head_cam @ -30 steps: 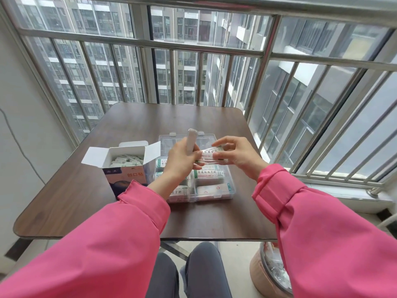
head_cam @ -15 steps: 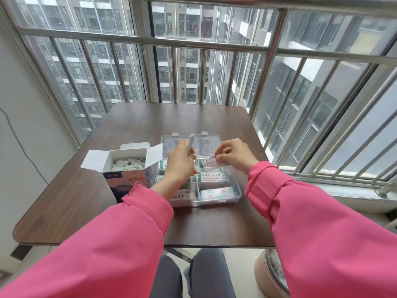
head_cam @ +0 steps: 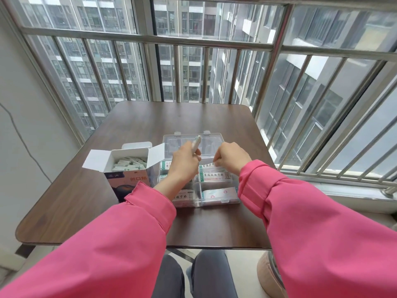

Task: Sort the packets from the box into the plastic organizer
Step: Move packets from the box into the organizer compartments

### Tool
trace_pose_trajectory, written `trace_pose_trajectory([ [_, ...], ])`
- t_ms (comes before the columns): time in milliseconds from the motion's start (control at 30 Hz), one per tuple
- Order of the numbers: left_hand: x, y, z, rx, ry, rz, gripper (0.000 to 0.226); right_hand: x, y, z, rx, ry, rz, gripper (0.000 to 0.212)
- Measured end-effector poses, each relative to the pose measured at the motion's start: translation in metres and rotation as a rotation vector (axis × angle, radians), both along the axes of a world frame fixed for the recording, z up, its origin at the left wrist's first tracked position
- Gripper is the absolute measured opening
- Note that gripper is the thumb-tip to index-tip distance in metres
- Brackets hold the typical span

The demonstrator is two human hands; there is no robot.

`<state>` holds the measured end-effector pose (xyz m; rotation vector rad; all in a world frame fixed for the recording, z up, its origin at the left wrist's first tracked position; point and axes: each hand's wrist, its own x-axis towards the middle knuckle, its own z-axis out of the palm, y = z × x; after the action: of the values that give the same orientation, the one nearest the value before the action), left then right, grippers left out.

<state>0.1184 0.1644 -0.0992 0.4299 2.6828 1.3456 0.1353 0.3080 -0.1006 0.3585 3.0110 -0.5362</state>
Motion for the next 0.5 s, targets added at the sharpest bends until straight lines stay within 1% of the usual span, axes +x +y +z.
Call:
trace_pose_trajectory([
  [133, 0.001, 0.0, 0.001, -0.016, 0.004, -0.003, 0.018, -0.001, -0.003, -0.004, 0.044, 0.02, -0.026, 0.019],
  [233, 0.0, -0.001, 0.003, 0.0, -0.001, -0.001, 0.019, -0.002, -0.003, -0.004, 0.042, 0.017, -0.027, 0.016],
  [367, 0.0, -0.002, 0.006, 0.022, -0.013, 0.009, 0.016, 0.0, -0.004, 0.0, 0.041, 0.005, -0.018, 0.019],
  [467, 0.002, -0.003, 0.009, 0.049, -0.029, 0.012, 0.013, 0.003, -0.008, 0.007, 0.054, -0.024, -0.004, 0.012],
  [500, 0.002, -0.003, 0.01, 0.06, -0.045, 0.007, 0.013, 0.004, -0.009, 0.009, 0.061, -0.035, -0.007, 0.019],
])
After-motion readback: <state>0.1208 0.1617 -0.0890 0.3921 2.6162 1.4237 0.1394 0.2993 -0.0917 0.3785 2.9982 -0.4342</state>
